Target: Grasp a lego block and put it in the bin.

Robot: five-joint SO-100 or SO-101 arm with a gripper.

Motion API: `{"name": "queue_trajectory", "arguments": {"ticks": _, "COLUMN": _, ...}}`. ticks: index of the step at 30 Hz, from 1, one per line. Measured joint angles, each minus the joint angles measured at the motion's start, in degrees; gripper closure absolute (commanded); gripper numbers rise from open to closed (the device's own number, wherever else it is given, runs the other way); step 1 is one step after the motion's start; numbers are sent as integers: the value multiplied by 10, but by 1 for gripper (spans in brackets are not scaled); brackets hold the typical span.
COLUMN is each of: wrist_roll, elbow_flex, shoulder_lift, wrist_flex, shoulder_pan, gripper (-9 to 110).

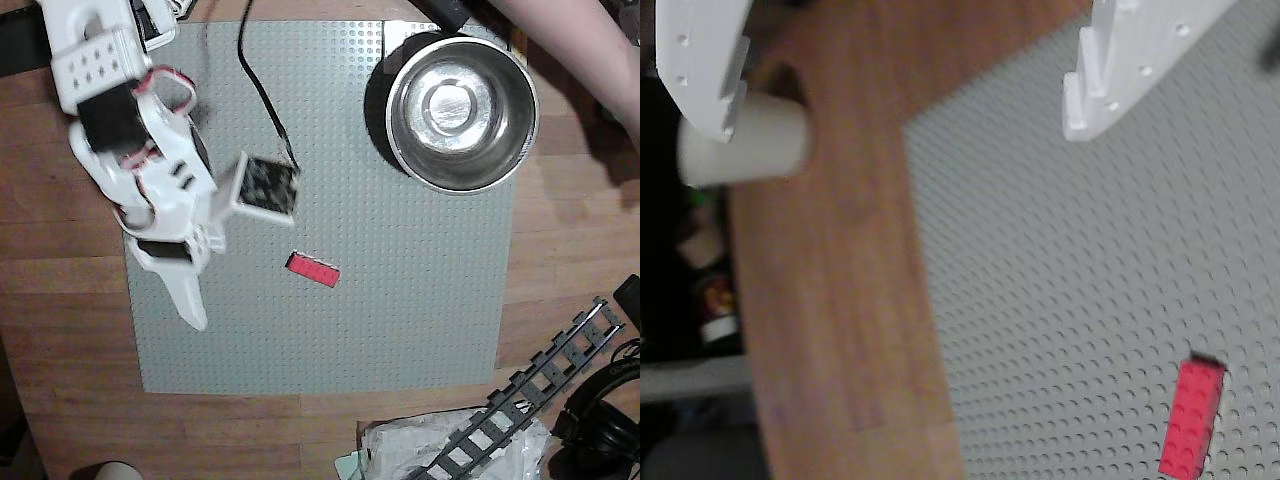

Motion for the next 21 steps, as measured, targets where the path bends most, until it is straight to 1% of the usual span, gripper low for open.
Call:
{"name": "queue_trajectory", "arguments": {"ticks": 7, "wrist_roll": 81, "elbow_flex": -33, "shoulder_lift": -134, "wrist_flex": -41, "shoulder_pan": -21, "gripper": 70}}
{"name": "queue_trajectory", "arguments": {"ticks": 10, "wrist_roll": 103, "elbow_flex": -65, "shoulder_lift": -200, "wrist_flex": -41, "shoulder_pan": -52, "gripper": 70}}
{"name": "queue_trajectory", "arguments": {"ticks": 21, "wrist_roll": 168, "elbow_flex": -236, "shoulder_lift": -444, "wrist_flex": 21, "shoulder_pan": -129, "gripper": 70}}
